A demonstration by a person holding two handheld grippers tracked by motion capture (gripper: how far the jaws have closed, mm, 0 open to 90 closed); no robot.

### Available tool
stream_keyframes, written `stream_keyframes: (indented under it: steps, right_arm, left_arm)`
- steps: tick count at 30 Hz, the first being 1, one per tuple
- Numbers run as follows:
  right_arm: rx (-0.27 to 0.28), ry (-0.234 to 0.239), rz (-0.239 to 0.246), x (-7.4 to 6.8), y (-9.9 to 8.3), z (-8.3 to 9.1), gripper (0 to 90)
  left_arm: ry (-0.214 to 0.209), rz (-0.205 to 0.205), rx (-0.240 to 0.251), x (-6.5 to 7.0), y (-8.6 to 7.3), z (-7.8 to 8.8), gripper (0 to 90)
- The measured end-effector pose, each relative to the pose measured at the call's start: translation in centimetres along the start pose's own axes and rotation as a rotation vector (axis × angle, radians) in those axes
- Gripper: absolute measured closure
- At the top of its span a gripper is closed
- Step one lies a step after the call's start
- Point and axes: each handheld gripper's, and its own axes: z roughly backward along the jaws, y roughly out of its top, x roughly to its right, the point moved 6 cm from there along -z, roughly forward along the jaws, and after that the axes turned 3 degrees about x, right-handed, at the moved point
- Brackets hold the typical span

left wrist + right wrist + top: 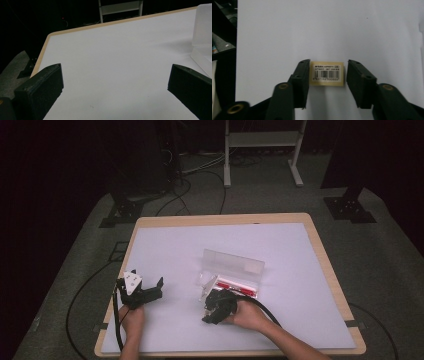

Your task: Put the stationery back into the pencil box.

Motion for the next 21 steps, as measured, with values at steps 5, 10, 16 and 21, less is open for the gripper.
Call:
stream_keyframes:
  steps: [5, 10, 16, 21]
  right_arm:
    - [-0.001, 0.000, 0.000, -0.1, 0.0, 0.0, 57.8]
    - [0.005, 0.008, 0.005, 0.0, 0.2, 0.5, 58.1]
    - [0.041, 0.008, -0.020, 0.9, 0.6, 2.0, 58.2]
    - [0.063, 0.001, -0.019, 1.7, 1.2, 3.3, 58.3]
  left_arm:
    - [-0.002, -0.002, 0.001, 0.0, 0.0, 0.0, 0.0]
    - [-0.002, 0.000, 0.001, 0.0, 0.0, 0.0, 0.0]
    - [-0.002, 0.000, 0.000, 0.0, 0.0, 0.0, 0.0]
    - [-0.002, 0.001, 0.001, 0.0, 0.0, 0.0, 0.0]
